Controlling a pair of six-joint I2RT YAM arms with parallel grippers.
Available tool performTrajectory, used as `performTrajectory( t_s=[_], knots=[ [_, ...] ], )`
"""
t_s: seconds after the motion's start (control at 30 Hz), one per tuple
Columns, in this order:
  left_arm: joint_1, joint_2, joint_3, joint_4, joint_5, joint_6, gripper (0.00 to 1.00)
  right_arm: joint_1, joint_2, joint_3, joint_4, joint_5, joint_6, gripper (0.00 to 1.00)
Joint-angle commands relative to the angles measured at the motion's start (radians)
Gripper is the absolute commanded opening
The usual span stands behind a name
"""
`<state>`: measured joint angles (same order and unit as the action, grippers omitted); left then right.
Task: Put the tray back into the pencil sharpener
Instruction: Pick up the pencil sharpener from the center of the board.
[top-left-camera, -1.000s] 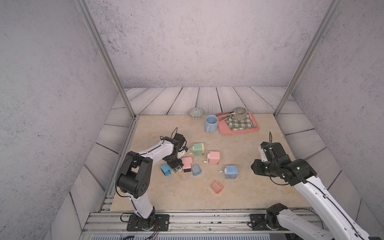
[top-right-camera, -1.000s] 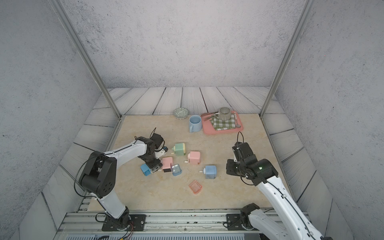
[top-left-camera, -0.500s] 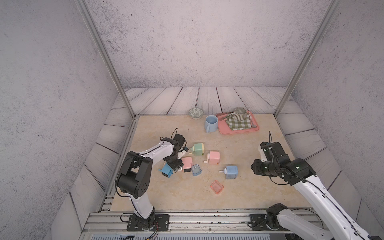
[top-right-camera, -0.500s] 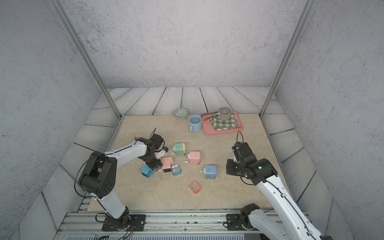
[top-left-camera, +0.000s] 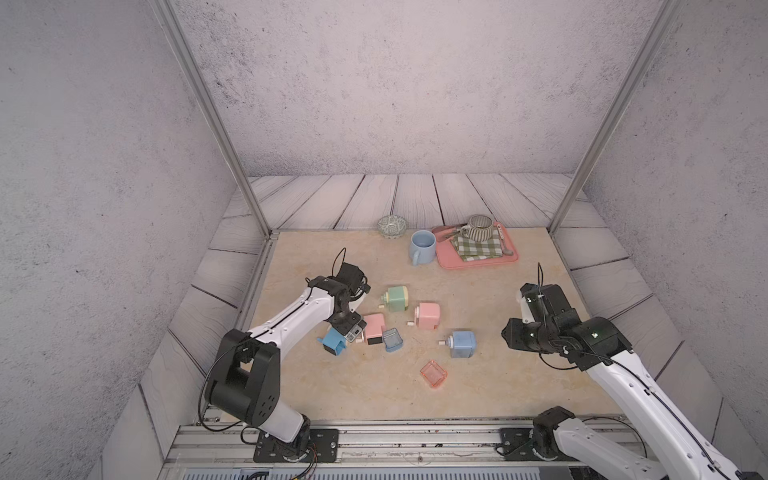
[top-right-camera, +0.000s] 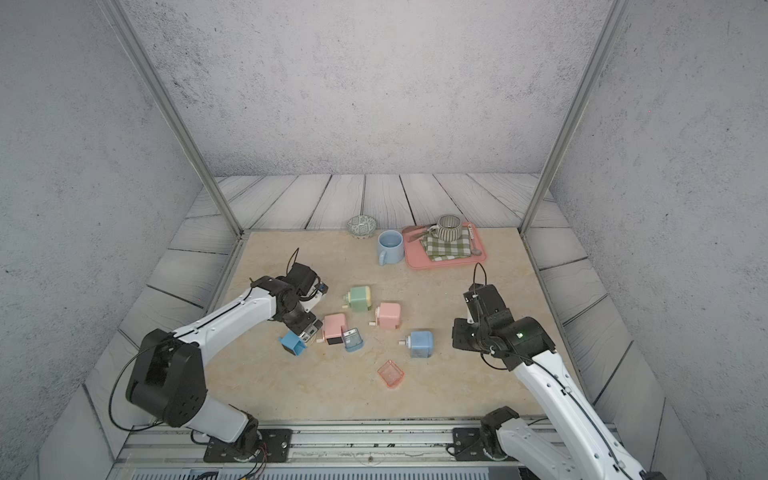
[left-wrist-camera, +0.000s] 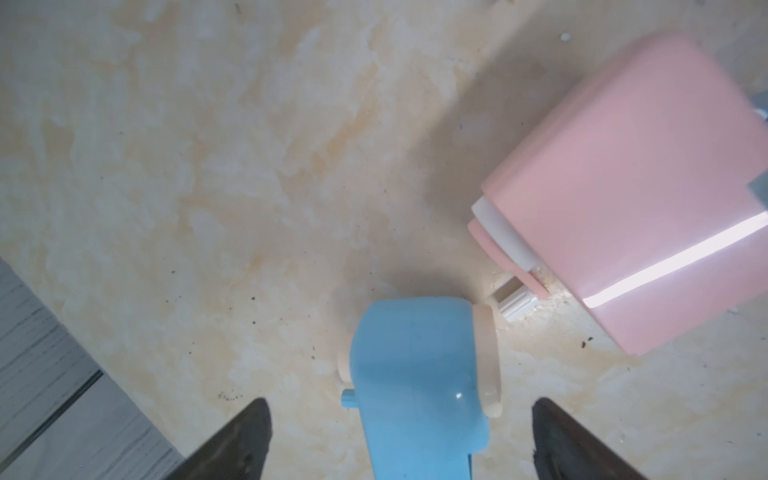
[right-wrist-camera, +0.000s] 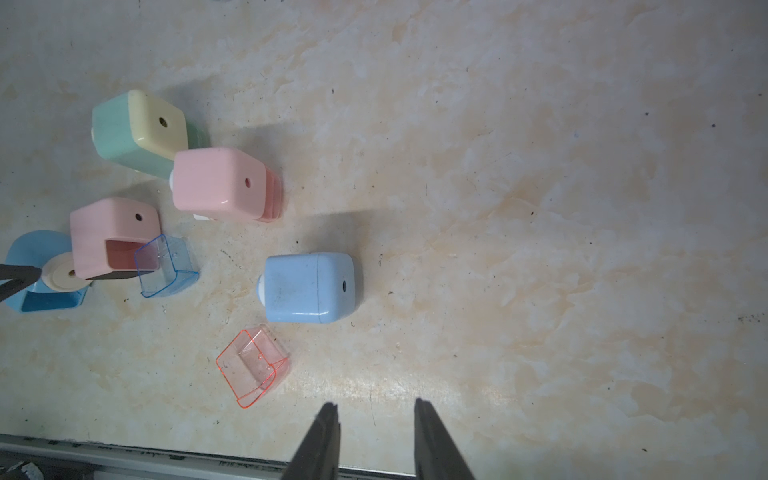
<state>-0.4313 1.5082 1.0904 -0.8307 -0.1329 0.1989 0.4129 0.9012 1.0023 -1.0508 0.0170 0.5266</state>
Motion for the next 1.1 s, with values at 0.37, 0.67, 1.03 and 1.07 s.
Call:
performTrajectory(
  t_s=[0.37,0.67,1.03,1.07],
  knots=[
    [0.036,0.07,0.069,-0.259,0.028,-0.356,0.83,-0.004,-0.005,-0.023,-0.004,-0.001,0.004,0.34],
    [0.037,0.143,0.088,-0.26,0.014,-0.377,0.87,-0.004,-0.008,-0.029,0.001,-0.006,0.003,0.34],
    [0.03,0.124,0.049,-0.197,0.142,-0.408,0.71,-0.003,-0.029,-0.039,-0.008,0.0,0.002,0.34],
    [0.024,0.116,0.049,-0.198,0.151,-0.414,0.71,-0.005,-0.029,-0.042,-0.005,-0.001,0.003,0.34]
  ],
)
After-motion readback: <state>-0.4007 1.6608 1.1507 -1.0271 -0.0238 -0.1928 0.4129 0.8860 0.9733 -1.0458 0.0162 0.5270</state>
